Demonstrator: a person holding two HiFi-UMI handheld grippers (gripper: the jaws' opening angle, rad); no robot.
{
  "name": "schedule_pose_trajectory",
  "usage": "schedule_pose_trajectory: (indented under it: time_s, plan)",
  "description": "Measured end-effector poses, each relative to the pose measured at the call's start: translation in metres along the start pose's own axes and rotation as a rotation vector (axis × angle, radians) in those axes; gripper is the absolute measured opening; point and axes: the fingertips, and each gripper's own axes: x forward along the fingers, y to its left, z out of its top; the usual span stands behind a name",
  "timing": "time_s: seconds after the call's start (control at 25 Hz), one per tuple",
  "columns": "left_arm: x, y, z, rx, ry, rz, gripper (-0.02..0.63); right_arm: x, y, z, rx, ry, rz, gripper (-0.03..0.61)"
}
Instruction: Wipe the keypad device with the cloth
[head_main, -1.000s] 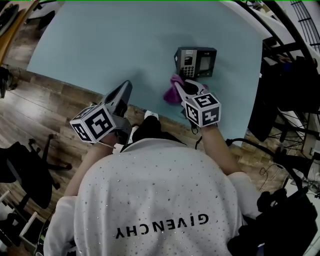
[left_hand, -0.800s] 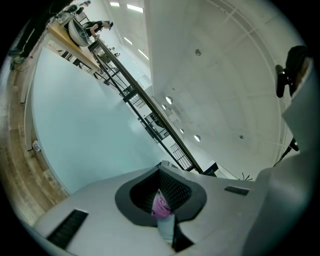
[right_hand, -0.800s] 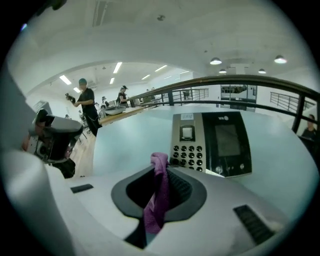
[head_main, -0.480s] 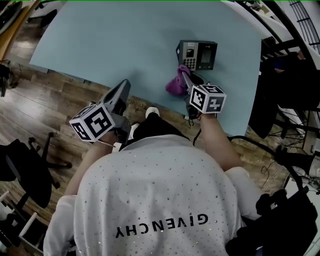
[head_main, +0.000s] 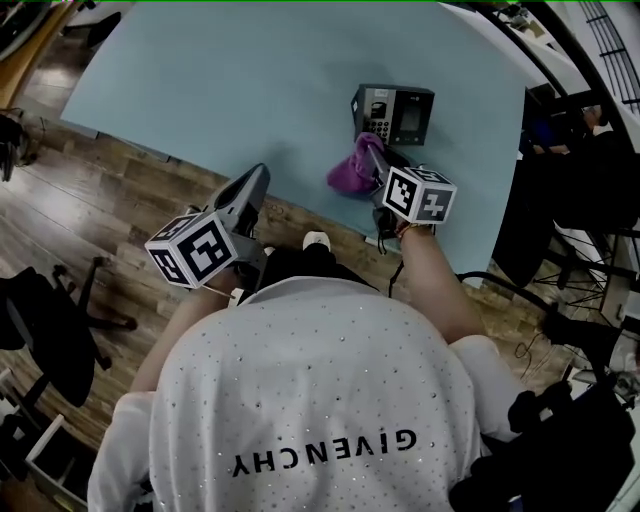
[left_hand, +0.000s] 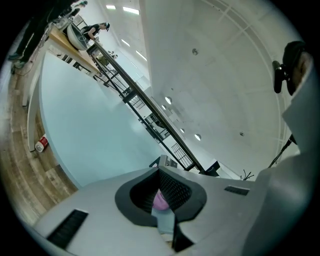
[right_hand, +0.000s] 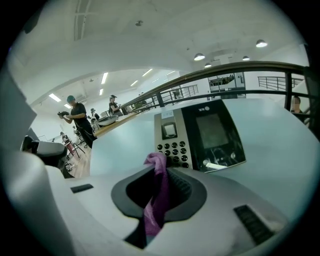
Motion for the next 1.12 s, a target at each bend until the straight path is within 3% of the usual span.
schedule_pose_trajectory:
  time_s: [0.32,0.84,1.12]
  plan:
    - [0.024,-0.019,-0.012,0.000,0.008,0.010,0.002,-0.008,-0.022,-0.002,0.024,0.021,0.015,0.032]
    - [0.079,-0.051,-0.038,0.003,0.058,0.031,0.001,-0.030,-0.109,0.002,0.126,0.013,-0.061,0.032]
    - [0.103,-0.064,-0.049,0.032,0.088,0.047,0.000,-0.048,-0.146,0.010,0.167,-0.029,-0.046,0.032]
